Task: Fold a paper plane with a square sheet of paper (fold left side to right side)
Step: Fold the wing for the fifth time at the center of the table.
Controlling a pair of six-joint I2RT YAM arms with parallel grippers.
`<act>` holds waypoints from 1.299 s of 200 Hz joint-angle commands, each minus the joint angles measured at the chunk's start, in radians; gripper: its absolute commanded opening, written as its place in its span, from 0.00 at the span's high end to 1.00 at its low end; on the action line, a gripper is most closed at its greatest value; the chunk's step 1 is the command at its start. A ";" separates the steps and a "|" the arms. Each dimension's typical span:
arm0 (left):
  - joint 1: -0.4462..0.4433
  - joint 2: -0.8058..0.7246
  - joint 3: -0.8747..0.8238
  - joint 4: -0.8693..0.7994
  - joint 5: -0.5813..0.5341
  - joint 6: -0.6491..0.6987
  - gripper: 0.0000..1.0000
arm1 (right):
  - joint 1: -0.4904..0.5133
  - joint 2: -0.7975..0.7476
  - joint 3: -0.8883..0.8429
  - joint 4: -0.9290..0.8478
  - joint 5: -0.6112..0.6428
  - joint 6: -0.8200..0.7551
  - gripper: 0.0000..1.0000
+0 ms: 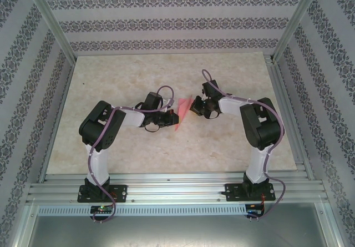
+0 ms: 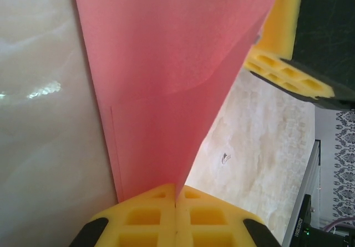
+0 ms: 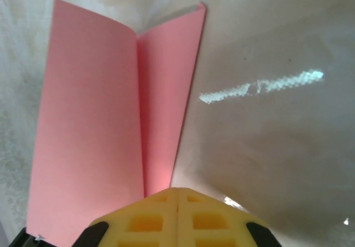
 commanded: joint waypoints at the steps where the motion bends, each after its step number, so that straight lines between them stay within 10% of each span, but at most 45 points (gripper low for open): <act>1: 0.013 0.012 0.023 0.019 0.009 -0.006 0.99 | 0.008 0.027 0.044 0.016 0.004 -0.007 0.98; 138: 0.013 0.017 0.032 0.010 0.011 -0.002 0.98 | 0.019 0.141 0.118 -0.031 0.018 -0.011 0.99; 260: 0.012 -0.064 0.118 -0.156 -0.005 0.096 0.53 | 0.023 0.154 0.118 -0.105 0.084 -0.038 1.00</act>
